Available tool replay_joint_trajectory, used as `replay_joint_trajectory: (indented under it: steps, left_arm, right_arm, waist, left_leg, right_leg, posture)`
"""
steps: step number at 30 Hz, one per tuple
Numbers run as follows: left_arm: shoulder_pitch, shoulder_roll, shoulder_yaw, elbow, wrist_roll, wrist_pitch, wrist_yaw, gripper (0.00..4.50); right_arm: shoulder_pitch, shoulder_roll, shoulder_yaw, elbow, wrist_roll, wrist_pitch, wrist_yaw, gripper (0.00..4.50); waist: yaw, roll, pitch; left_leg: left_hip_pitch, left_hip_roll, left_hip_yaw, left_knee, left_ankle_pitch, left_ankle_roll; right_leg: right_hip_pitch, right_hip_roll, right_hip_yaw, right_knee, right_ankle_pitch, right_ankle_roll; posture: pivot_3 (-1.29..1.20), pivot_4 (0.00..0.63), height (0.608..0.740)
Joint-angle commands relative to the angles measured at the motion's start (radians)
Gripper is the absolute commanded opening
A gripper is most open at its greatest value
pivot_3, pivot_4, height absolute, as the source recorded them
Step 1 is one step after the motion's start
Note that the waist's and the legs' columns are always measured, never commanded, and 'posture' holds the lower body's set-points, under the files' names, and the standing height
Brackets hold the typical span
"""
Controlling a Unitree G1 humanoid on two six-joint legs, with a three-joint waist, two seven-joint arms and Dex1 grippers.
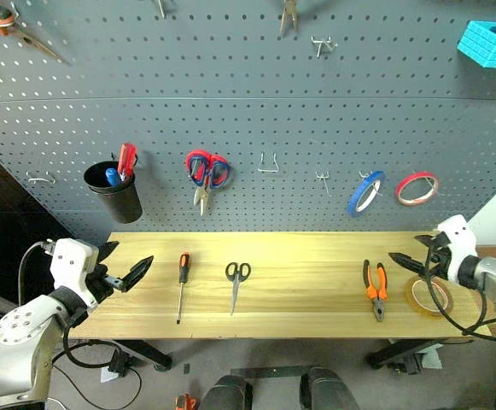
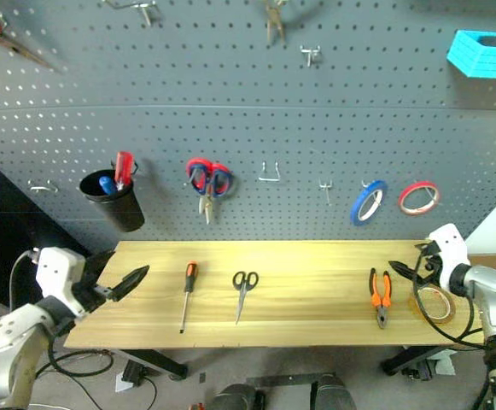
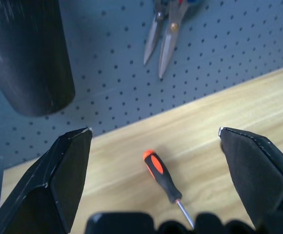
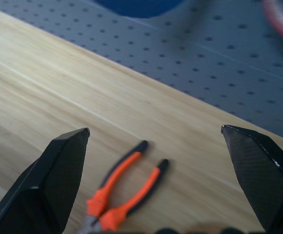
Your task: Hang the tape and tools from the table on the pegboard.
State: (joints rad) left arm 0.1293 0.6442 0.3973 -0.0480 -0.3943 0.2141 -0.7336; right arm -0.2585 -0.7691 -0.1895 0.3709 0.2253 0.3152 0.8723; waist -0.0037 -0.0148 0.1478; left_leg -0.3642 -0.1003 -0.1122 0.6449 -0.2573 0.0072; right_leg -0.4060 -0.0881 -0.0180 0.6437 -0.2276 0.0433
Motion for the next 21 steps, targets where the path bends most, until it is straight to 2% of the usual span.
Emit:
replay_joint_trajectory:
  steps: [1,7,11,14,16,21]
  left_arm:
    - [-0.005,0.016,0.017,-0.047,-0.021,0.002,-0.014,4.46]
    - [-0.001,0.023,-0.037,-0.086,-0.02,0.033,-0.059,4.46]
    - [0.025,0.015,-0.17,-0.151,0.002,0.055,-0.109,4.46]
    - [-0.01,-0.025,-0.307,-0.162,0.053,0.051,-0.105,4.46]
    - [-0.091,-0.105,-0.467,-0.131,0.106,0.051,-0.116,4.46]
    - [-0.209,-0.24,-0.651,-0.028,0.183,0.039,-0.109,4.46]
  right_arm:
    - [0.007,-0.011,-0.028,-0.052,0.026,0.015,0.001,4.5]
    - [0.043,-0.025,-0.018,-0.086,0.018,0.071,-0.015,4.5]
    - [0.079,-0.036,-0.011,-0.115,-0.004,0.157,-0.065,4.5]
    - [0.112,-0.045,0.003,-0.147,-0.021,0.201,-0.078,4.5]
    - [0.13,-0.043,0.029,-0.168,-0.038,0.251,-0.097,4.5]
    - [0.133,-0.018,0.045,-0.183,-0.038,0.33,-0.13,4.5]
  waist:
    - [0.001,-0.002,0.009]
    - [0.001,-0.003,0.027]
    - [0.001,-0.003,0.05]
    - [0.001,-0.002,0.06]
    - [0.001,-0.001,0.067]
    - [-0.007,-0.004,0.078]
  left_leg:
    - [0.0,0.001,0.0,0.0,0.0,0.0]
    - [-0.001,0.002,0.002,0.0,-0.002,0.0]
    - [-0.003,0.002,0.003,0.0,-0.003,0.001]
    - [-0.004,0.002,0.005,0.0,-0.004,0.003]
    - [-0.005,0.002,0.006,0.0,-0.005,0.003]
    - [-0.007,0.003,0.007,0.001,-0.005,0.003]
  right_leg:
    - [0.0,0.0,0.0,0.0,0.0,0.0]
    - [-0.002,0.001,0.001,-0.001,0.0,0.0]
    - [-0.003,0.001,0.002,-0.002,-0.001,-0.001]
    - [-0.004,0.001,0.003,-0.003,-0.001,-0.002]
    - [-0.005,0.001,0.003,-0.003,-0.001,-0.001]
    - [-0.006,0.001,0.003,-0.004,0.0,0.0]
  posture:
    - [-0.02,0.161,0.74]
    - [-0.04,0.202,0.74]
    - [-0.07,0.226,0.74]
    - [-0.07,0.228,0.74]
    - [-0.1,0.248,0.74]
    - [-0.13,0.262,0.74]
